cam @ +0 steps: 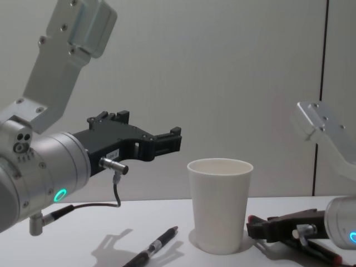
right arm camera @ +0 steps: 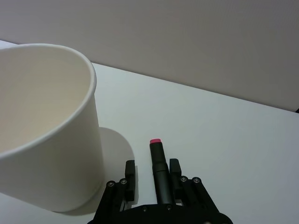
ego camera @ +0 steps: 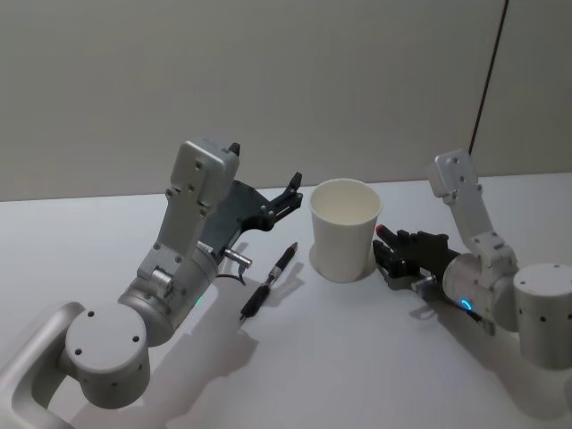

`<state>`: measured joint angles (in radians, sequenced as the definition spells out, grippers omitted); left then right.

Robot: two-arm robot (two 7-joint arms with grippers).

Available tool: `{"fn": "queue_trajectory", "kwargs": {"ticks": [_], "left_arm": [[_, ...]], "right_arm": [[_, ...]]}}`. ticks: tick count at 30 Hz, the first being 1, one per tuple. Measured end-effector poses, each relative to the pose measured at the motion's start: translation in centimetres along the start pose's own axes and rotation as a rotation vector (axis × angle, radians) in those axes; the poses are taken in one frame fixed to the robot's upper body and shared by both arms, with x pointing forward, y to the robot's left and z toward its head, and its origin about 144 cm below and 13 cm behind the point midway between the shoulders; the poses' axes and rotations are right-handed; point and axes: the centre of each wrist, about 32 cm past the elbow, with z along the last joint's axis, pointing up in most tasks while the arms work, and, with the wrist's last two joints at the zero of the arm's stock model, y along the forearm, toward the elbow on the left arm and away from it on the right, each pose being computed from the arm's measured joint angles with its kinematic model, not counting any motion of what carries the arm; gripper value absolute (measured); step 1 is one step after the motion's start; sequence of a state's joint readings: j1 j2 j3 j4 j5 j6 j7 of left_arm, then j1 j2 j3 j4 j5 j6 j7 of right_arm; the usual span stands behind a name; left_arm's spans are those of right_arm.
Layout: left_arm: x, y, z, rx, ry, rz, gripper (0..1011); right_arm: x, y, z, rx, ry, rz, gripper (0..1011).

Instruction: Place the pen into the pen holder.

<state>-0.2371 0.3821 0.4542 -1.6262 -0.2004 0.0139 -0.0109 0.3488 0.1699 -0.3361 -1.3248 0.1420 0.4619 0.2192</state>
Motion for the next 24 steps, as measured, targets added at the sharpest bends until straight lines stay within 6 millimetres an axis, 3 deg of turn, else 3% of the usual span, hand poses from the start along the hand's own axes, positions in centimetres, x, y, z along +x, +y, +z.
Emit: {"fn": "queue_trajectory", "kwargs": {"ticks": [24], "left_arm": [[0.00,0.00,0.00,0.000,0.000,0.000,1001]], "right_arm": [[0.01,0.00,-0.02,-0.002,0.001,0.000,281]]}}
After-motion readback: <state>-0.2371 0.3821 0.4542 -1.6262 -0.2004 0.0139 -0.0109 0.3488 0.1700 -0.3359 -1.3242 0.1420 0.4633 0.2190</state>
